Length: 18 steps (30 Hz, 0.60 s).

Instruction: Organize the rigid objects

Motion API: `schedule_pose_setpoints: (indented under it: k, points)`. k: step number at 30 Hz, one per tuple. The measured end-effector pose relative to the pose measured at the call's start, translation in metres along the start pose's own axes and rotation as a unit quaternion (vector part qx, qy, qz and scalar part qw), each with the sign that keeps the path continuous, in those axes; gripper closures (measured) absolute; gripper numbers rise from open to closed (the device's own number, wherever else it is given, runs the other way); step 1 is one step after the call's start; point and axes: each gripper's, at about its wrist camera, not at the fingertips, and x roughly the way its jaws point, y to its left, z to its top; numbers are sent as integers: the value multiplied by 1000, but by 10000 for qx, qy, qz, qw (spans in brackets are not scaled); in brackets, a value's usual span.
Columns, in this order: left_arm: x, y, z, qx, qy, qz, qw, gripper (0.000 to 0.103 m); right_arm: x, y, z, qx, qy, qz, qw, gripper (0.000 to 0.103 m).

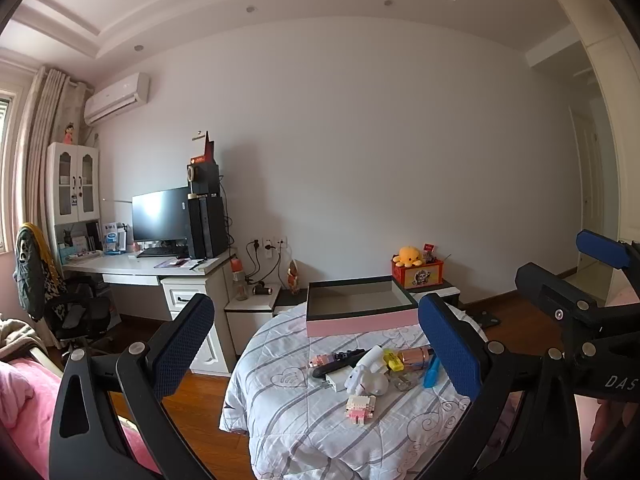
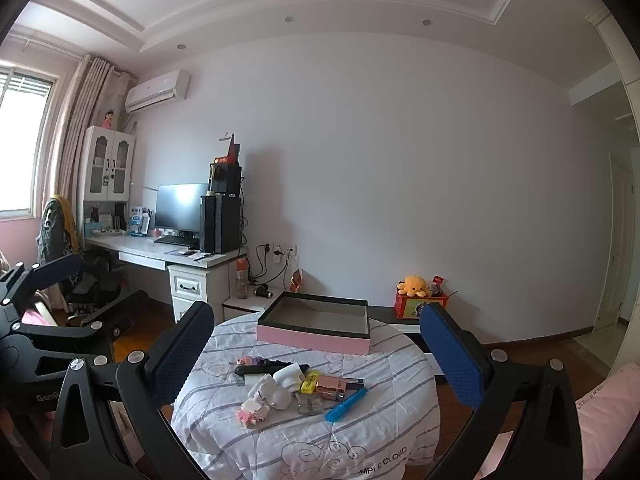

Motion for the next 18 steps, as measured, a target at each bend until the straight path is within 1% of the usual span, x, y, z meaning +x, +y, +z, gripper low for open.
schedule_pose_setpoints:
  k: [4, 8, 13, 18]
  points:
    - [1, -1, 0, 41, -18, 17, 10000, 0, -2, 0, 2, 18, -41, -56, 10000, 0]
    - [1, -2, 1, 3, 2, -43, 10000, 0, -3, -2, 3, 68, -56, -17, 10000, 0]
    - [4, -7, 2, 25, 21, 29, 10000, 0, 0, -1, 2, 55, -41, -56, 10000, 0]
    - [3, -5, 4, 14, 39, 23, 10000, 0, 1, 1, 2, 59, -24, -70, 10000, 0]
